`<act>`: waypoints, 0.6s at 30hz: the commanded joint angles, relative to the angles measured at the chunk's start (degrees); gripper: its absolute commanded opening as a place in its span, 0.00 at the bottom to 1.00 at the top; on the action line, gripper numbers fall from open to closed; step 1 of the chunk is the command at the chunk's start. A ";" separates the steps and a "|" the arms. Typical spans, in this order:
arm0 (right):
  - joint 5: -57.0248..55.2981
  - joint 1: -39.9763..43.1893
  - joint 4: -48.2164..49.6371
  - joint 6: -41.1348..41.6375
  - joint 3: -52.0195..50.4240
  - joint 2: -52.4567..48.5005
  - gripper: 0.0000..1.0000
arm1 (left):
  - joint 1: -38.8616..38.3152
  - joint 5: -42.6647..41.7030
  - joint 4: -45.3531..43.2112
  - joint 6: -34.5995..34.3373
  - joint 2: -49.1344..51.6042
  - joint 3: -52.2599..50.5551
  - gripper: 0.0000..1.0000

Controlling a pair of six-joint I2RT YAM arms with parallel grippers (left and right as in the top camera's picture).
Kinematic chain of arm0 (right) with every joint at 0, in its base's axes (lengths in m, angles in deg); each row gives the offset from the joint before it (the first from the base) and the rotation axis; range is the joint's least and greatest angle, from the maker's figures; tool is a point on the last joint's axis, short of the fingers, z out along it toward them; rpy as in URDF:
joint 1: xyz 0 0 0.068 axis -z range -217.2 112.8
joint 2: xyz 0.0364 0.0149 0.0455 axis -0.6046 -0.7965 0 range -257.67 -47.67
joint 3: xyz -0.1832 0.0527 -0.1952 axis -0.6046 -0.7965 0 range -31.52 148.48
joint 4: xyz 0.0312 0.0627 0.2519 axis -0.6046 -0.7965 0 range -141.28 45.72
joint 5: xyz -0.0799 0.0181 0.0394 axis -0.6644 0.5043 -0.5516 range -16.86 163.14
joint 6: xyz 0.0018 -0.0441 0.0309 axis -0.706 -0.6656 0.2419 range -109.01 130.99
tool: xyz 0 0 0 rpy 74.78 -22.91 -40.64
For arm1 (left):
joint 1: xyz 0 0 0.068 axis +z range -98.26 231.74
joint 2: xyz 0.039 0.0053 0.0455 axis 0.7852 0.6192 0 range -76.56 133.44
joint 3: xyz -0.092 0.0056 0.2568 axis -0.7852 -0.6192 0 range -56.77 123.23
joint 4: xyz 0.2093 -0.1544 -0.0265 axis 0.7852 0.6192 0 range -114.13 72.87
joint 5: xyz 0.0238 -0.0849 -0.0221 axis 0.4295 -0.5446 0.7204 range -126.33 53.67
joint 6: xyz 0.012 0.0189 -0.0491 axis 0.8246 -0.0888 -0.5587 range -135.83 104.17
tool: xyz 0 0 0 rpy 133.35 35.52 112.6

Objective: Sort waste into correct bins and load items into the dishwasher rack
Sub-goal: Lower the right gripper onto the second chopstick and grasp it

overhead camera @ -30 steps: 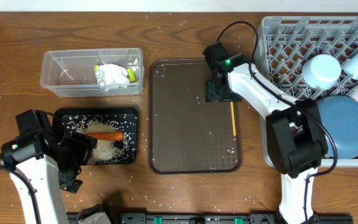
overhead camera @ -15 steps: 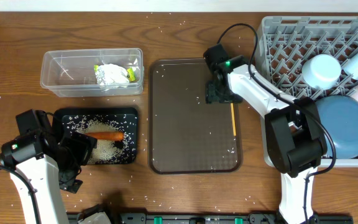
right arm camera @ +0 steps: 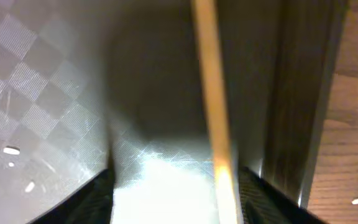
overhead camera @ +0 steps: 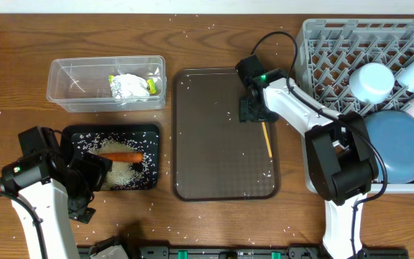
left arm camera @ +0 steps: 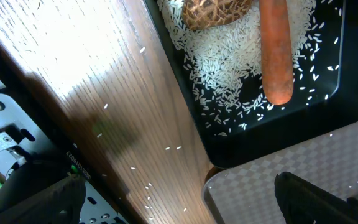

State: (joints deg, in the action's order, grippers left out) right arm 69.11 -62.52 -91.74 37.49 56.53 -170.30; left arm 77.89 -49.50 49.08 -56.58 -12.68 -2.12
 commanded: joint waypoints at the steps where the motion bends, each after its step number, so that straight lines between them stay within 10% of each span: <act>1: 0.22 0.37 0.37 0.68 -1.31 -0.31 0.44 | 0.31 0.57 0.15 -0.68 0.11 0.00 0.98; 12: 3.39 0.22 4.42 -2.95 -5.44 -0.31 0.03 | 0.31 0.57 0.15 -0.68 0.11 0.00 0.98; 18: 6.49 0.28 2.82 -3.50 -3.23 0.00 0.01 | 0.31 0.57 0.17 -0.68 0.11 0.00 0.98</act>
State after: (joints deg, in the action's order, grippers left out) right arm 72.70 -62.50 -87.31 35.05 53.53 -168.99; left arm 77.89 -49.50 49.08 -56.58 -12.68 -2.12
